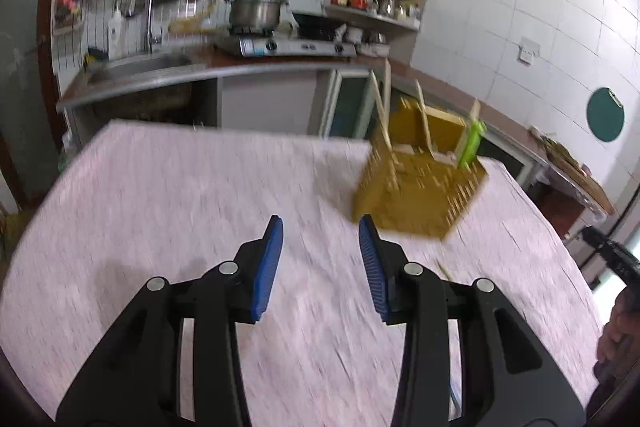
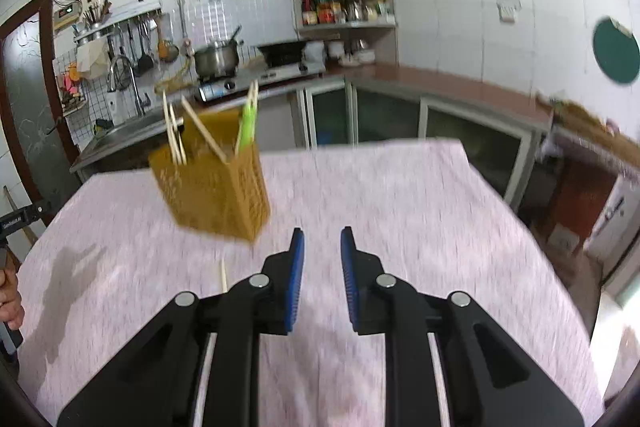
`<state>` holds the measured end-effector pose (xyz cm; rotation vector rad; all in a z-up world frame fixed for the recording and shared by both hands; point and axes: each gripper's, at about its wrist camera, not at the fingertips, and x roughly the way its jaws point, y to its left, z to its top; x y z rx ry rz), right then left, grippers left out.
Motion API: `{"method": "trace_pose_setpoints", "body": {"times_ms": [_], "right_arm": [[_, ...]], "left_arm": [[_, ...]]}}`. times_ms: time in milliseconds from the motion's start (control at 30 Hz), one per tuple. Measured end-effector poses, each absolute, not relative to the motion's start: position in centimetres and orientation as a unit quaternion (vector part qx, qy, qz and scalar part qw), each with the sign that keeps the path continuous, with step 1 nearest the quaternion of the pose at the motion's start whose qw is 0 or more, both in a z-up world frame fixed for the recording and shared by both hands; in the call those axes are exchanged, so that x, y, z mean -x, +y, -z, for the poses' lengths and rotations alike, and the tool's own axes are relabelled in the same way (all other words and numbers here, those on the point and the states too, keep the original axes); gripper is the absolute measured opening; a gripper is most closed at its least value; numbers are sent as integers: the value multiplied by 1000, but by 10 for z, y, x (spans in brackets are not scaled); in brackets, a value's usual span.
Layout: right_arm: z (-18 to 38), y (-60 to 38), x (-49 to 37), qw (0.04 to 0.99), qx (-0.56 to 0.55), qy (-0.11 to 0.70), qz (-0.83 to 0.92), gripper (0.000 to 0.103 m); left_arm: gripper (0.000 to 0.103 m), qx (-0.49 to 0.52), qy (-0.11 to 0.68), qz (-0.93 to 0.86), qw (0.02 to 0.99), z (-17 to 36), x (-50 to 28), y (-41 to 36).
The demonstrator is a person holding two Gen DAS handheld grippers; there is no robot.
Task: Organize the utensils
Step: 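Move both open tools back toward the blue spoon and chopstick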
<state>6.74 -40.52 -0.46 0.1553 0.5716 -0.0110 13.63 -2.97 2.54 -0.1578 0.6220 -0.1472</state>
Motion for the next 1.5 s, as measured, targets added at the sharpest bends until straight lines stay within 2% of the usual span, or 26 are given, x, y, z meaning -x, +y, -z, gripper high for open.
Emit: {"method": "trace_pose_setpoints", "body": {"times_ms": [300,567,1167,1500], "right_arm": [[58,-384,-8,940,-71,333,-16,19],[62,-377,14,939,-74,334,-25,19],[81,-364,23,931,-67,352,-70,19],[78,-362,3,930,-54,357,-74,19]], "left_arm": [[40,92,342,97,930,20,-71,-59],[40,93,362,111,921,39,-45,-87],[40,90,383,107,913,50,-31,-105],[41,89,408,121,900,58,-54,-122]]}}
